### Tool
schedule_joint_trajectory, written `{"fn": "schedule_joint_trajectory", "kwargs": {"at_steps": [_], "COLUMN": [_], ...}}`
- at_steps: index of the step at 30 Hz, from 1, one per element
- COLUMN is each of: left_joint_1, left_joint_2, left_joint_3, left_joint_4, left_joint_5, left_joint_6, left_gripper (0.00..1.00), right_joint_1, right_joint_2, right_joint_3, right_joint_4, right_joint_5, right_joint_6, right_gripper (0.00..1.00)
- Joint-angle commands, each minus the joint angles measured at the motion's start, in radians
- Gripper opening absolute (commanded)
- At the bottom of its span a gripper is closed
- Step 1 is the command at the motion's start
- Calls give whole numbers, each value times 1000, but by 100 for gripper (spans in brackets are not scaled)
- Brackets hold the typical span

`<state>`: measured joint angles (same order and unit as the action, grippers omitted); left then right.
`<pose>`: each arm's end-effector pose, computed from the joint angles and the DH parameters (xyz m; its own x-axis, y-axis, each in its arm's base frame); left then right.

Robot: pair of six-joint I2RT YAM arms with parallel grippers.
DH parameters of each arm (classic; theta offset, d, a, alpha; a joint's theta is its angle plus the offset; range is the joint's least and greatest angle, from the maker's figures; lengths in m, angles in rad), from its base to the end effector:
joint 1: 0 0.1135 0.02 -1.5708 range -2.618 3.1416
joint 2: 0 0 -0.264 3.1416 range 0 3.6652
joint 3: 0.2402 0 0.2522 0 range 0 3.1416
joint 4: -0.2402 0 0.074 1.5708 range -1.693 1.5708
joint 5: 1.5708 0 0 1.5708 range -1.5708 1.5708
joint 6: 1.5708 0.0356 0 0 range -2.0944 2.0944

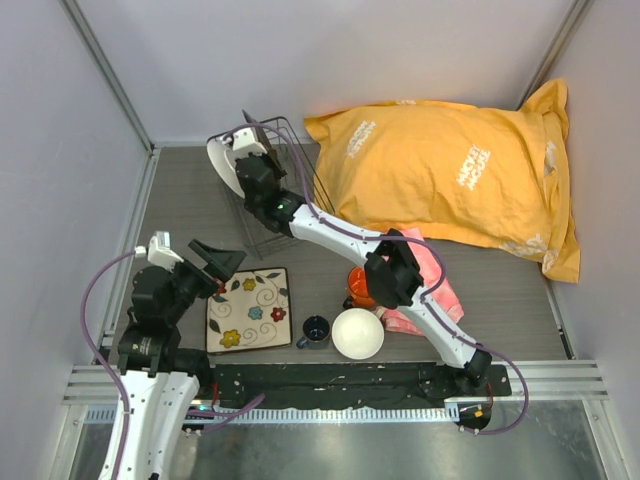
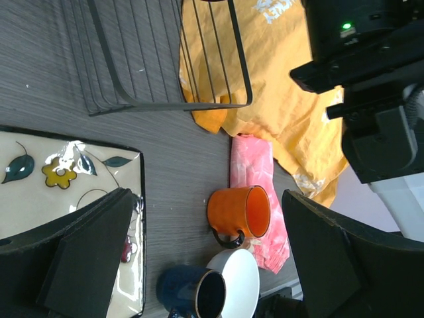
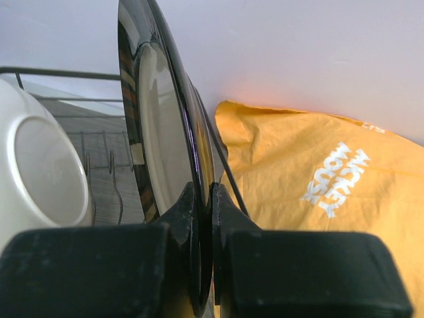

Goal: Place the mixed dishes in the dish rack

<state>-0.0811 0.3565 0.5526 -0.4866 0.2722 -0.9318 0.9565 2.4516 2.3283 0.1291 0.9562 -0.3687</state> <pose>0.1038 -0.0180 0.2812 -0.4390 -0.7400 -0.5096 -0.0295 0.5787 -0.8150 0.3515 0.4479 0.3115 0.0032 -0.3560 -0.9345 0.0009 0.9345 -0.3560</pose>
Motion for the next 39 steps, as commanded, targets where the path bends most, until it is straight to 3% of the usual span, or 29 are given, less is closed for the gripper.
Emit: {"fn": "schedule_joint_trajectory", "kwargs": {"at_steps": [1, 17, 36, 39], "left_joint_1": [-2, -2, -3, -2], "left_joint_2": [10, 47, 53, 48], "left_joint_3": [-2, -37, -83, -91], "left_joint_4": [42, 80, 108, 109], "left_joint_5": [16, 13, 12, 10], "left_joint_6": [30, 41, 27, 22], "left_gripper": [100, 100, 100, 100], "right_joint_1": [7, -28, -48, -48], "right_joint_2": [-43, 43, 76, 75], "right_joint_3": [103, 115, -23, -35], "right_joint_4": [202, 211, 276, 277], "right_joint_5": [9, -33, -94, -97], "right_joint_6": [5, 76, 120, 120], "right_gripper": [1, 1, 1, 5]}}
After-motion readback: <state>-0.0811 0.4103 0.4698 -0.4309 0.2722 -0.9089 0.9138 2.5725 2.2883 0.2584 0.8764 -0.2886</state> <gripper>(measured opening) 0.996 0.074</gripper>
